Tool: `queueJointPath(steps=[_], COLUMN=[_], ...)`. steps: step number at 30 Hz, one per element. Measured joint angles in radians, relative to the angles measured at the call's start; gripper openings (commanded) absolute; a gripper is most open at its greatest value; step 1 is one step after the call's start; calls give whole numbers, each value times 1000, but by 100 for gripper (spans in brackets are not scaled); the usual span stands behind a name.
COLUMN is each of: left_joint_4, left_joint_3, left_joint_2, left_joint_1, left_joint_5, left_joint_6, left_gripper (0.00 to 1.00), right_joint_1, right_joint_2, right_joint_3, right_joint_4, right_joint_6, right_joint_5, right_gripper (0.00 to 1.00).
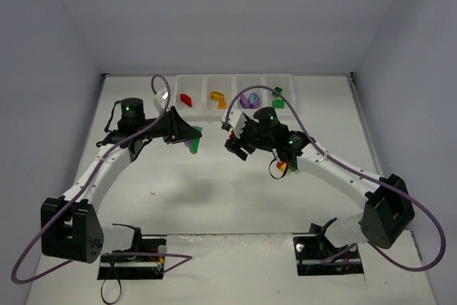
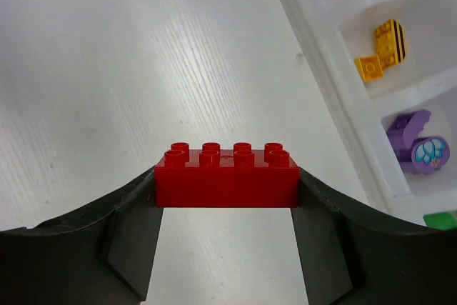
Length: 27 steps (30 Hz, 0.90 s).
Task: Sort the legos into containers by color
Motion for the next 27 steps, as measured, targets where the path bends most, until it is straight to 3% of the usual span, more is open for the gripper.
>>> queueJointPath(steps=[10, 17, 27], left_joint_4=[-88, -229, -312], left_joint_3=[32, 37, -14], left_joint_2=[-11, -152, -299], left_joint_1=[40, 127, 132], left_joint_5=[-27, -232, -406], left_joint_6=[47, 92, 75], left_gripper=[0, 0, 0], right_joint_1=[-39, -60, -74], right_joint_2=[66, 401, 835], right_joint_3=[37, 364, 842], right_joint_4=[23, 113, 154], right_joint_6=[45, 84, 71], right_joint_5=[11, 18, 26], right_gripper=[3, 4, 10])
